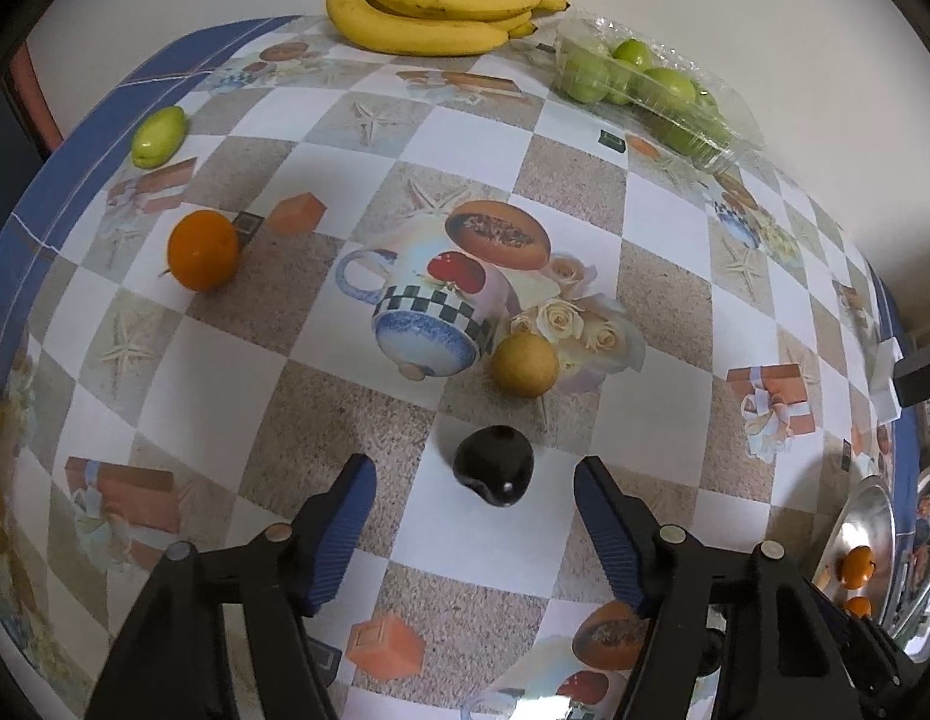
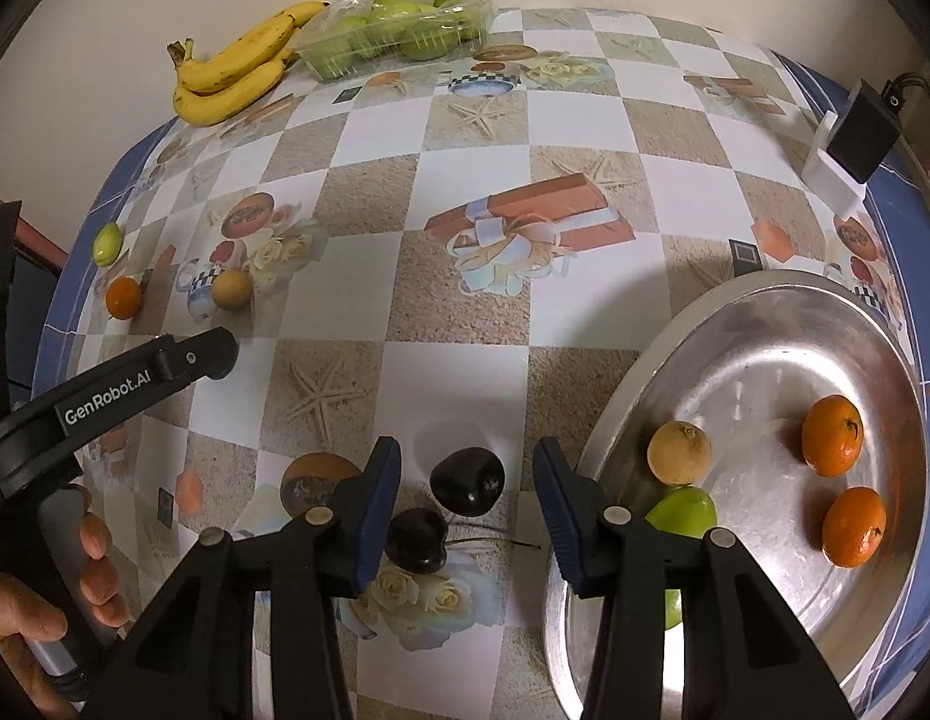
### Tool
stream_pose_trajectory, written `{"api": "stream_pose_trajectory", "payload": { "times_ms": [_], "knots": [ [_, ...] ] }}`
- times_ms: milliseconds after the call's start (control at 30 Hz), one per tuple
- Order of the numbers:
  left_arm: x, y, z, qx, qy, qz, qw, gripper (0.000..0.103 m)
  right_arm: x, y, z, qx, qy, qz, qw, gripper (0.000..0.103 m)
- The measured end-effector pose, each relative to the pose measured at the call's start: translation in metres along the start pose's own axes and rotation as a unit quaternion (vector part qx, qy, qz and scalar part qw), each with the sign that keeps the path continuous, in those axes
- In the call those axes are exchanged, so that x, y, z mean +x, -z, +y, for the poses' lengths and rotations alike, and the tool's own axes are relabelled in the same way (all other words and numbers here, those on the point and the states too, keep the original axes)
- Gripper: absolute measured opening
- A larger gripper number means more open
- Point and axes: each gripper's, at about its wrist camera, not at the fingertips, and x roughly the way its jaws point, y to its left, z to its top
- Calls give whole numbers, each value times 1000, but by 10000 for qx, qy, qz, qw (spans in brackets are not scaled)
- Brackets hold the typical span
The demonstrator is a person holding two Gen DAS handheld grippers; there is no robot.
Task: Organize fruits
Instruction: 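Grasp a dark plum with the right tool while the left tool grasps another dark plum, then carry the plum with the right tool while the left tool carries its plum over the bowl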
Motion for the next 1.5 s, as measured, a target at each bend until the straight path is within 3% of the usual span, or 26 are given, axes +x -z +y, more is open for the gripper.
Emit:
{"api": "stream_pose_trajectory", "payload": {
  "times_ms": [433,967,1300,1500],
  "knots": [
    [10,-4,-4,10,23,0,10000,63,9,0,7,21,22,90,10000,42],
    [10,-4,-3,-28,58,-62,10000,32,9,-1,0,224,28,62,9997,26],
    [3,-6,-4,-38,114,-114,9999,31,8,-1,-2,286,-33,84,9995,25],
    [-8,-7,-8,9,211,-204,9996,31,1,-2,0,278,-135,18,9995,19]
  ]
}}
